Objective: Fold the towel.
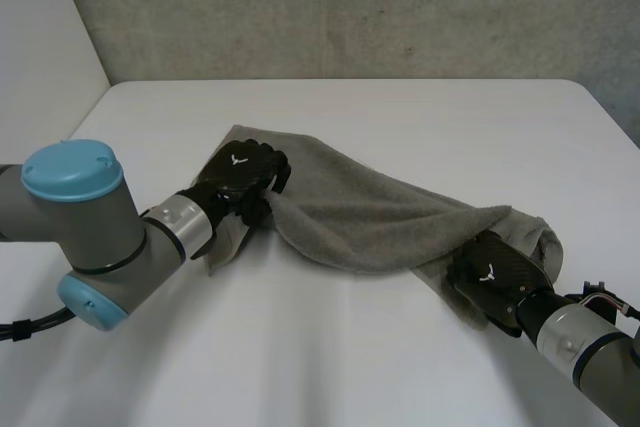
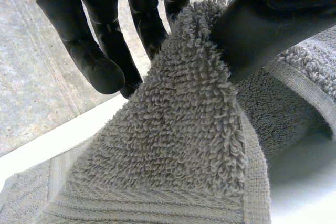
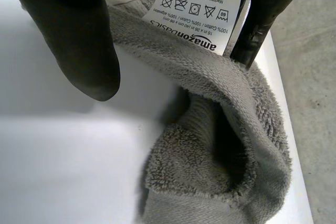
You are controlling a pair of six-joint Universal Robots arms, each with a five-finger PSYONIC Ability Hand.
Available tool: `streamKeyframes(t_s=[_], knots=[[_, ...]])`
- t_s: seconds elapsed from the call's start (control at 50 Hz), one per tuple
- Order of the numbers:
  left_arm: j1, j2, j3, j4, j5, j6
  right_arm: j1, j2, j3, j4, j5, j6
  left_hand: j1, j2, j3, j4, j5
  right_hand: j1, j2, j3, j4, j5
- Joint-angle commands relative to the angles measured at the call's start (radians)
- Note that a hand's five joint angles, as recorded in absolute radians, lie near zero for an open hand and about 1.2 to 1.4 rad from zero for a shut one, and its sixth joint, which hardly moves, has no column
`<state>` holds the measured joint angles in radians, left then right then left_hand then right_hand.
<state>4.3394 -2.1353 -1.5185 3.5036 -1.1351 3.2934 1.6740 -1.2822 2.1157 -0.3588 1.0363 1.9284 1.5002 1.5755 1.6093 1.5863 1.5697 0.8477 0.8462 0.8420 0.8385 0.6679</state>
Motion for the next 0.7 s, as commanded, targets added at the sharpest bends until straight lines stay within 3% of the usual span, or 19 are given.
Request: streamKeyframes(t_s=[0.02, 0.36, 0.42, 0.46, 0.52, 0.58, 0.62, 0.64, 0.7], knots=[[0.0, 0.0, 0.001, 0.0, 0.0, 0.0, 0.003, 0.0, 0.004, -0.022, 0.001, 0.007, -0.104, -0.179, -0.213, -0.19, -0.348, 0.074, 0.076, 0.08, 0.083, 0.079], [0.0, 0.002, 0.001, 0.0, 0.0, 0.0, 0.029, 0.001, 0.015, -0.028, -0.001, 0.012, -0.104, -0.179, -0.213, -0.19, -0.348, -0.011, -0.01, -0.005, -0.002, -0.006], [0.0, 0.002, 0.001, 0.0, 0.0, 0.0, 0.036, 0.001, 0.015, -0.043, -0.001, 0.02, -0.104, -0.179, -0.213, -0.19, -0.348, 0.115, 0.117, 0.121, 0.124, 0.12], [0.0, 0.002, 0.001, 0.0, 0.0, 0.0, 0.039, 0.0, 0.009, -0.049, 0.001, 0.047, -0.104, -0.179, -0.213, -0.19, -0.348, 0.492, 0.493, 0.497, 0.501, 0.497], [0.0, 0.002, 0.001, 0.0, 0.0, 0.0, 0.039, -0.002, 0.0, -0.049, 0.002, 0.08, -0.104, -0.179, -0.213, -0.19, -0.348, 0.549, 0.55, 0.554, 0.558, 0.554], [0.0, 0.0, 0.003, 0.0, 0.0, 0.0, 0.036, -0.028, -0.031, -0.048, 0.007, 0.201, -0.104, -0.179, -0.213, -0.19, -0.348, 0.549, 0.55, 0.554, 0.558, 0.554], [0.0, 0.0, 0.003, 0.0, 0.0, 0.0, 0.023, -0.083, -0.081, -0.048, 0.022, 0.385, -0.104, -0.179, -0.213, -0.19, -0.348, 0.549, 0.55, 0.554, 0.558, 0.554], [0.0, 0.0, 0.003, 0.0, 0.0, 0.0, 0.023, -0.083, -0.082, -0.048, 0.022, 0.386, -0.104, -0.179, -0.213, -0.19, -0.348, 0.549, 0.55, 0.554, 0.558, 0.554], [0.0, -0.002, 0.003, 0.002, 0.0, 0.0, -0.003, -0.123, -0.13, -0.048, 0.053, 0.615, -0.104, -0.179, -0.213, -0.19, -0.348, 0.549, 0.55, 0.554, 0.558, 0.554]])
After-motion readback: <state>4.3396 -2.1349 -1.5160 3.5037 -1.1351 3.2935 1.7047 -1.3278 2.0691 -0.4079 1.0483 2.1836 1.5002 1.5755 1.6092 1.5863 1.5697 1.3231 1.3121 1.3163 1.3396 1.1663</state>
